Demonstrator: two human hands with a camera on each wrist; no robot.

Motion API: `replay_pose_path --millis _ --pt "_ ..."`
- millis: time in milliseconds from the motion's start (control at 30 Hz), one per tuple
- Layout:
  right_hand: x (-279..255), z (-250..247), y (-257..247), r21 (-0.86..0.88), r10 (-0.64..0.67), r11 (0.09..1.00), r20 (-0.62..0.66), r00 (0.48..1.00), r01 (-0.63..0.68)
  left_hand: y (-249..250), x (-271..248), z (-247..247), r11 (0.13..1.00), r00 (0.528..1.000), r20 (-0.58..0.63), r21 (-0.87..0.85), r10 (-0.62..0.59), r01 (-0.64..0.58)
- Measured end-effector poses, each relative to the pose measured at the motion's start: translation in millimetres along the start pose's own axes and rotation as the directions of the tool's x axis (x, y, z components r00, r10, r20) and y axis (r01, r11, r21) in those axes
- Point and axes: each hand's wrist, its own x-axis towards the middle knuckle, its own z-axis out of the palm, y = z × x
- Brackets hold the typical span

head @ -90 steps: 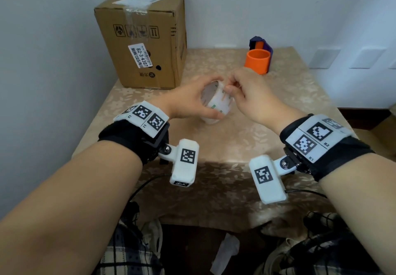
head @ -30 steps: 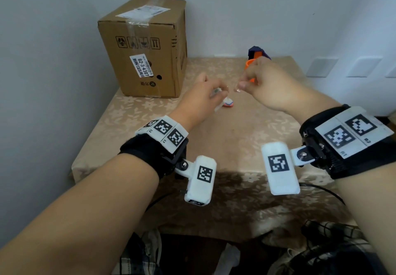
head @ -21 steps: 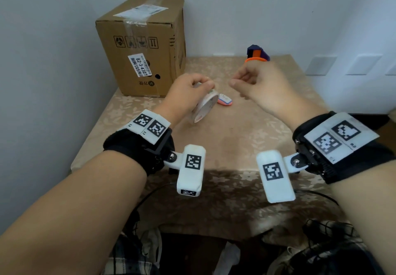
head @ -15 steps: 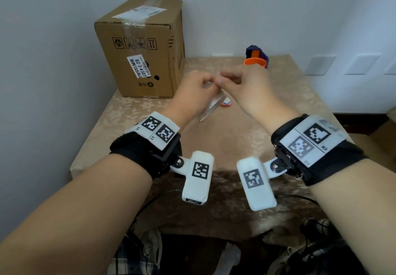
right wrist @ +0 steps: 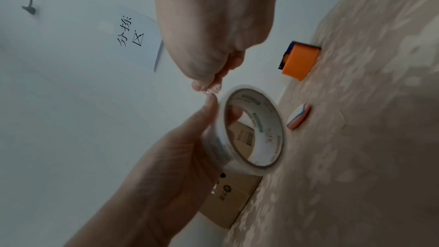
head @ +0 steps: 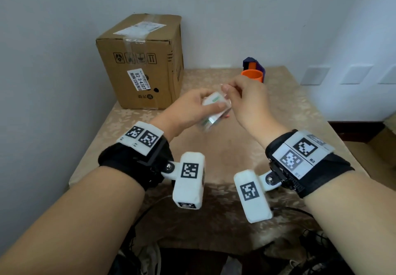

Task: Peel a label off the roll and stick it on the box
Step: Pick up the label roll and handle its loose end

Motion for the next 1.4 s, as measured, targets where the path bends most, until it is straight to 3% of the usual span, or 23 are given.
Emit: replay_pose_path --millis 200,300,433,600,667,767,867,1000,1067,1167,1267,1333,1400 --pt "12.4 -6.1 8.1 0.233 0.133 0.96 0.114 0.985 -0.157 3.9 10.3 10.2 0.913 0.979 -0.102 0.39 0.175 -0.123" --pt "21.8 -6.6 14.9 0.383 0.166 0.902 0.122 0.979 -0.201 3.7 24.3 7.8 0.854 0.967 -0.128 0.505 0.22 -0.127" --pt "47.2 -3.0 24.3 0.458 0.178 0.857 0.164 0.97 -0.235 -0.8 49.6 -1.8 0.819 0.964 -0.134 0.561 0.229 -0.117" --pt "84.5 11.6 39.2 0.315 0.106 0.932 0.235 0.966 -0.179 -8.7 96.3 -17.2 0.811 0.975 -0.109 0.577 0.195 -0.097" --pt "99.8 19.8 47.3 0.101 0.108 0.986 0.244 0.964 -0.136 -16.1 117.1 -19.5 0.704 0.98 -0.068 0.705 0.186 -0.085" --pt "119.0 35.8 60.9 -0.19 0.131 0.979 0.279 0.951 -0.079 -27.5 143.5 -20.0 0.552 0.992 -0.007 0.831 0.128 -0.066" --pt "126.0 47.9 69.8 -0.157 0.161 0.981 0.327 0.931 -0.115 -37.2 162.6 -22.6 0.496 1.0 0.005 0.868 0.014 -0.011" --pt "124.7 48.0 82.5 0.066 0.299 0.942 0.28 0.912 -0.329 -47.1 178.2 -32.2 0.374 1.0 -0.007 0.928 0.005 0.004" --pt "122.4 43.6 92.4 -0.058 0.327 0.944 0.299 0.896 -0.325 -54.1 178.8 -35.6 0.331 0.997 -0.043 0.942 -0.06 0.061" --pt "114.4 35.8 99.2 -0.289 0.294 0.938 0.375 0.879 -0.19 -63.5 173.5 -36.6 0.365 0.988 -0.062 0.924 -0.143 0.111" --pt "100.3 33.8 92.2 -0.337 0.279 0.936 0.533 0.799 -0.102 -67.8 165.6 -38.4 0.5 0.983 -0.073 0.853 -0.167 0.148" --pt "91.5 34.4 82.1 -0.412 0.242 0.909 0.645 0.725 0.063 -67.0 160.8 -39.1 0.564 0.98 -0.1 0.805 -0.173 0.181" --pt "86.9 39.6 77.0 -0.495 0.206 0.835 0.684 0.7 0.238 -67.1 157.4 -37.0 0.593 0.978 -0.134 0.779 -0.163 0.205"
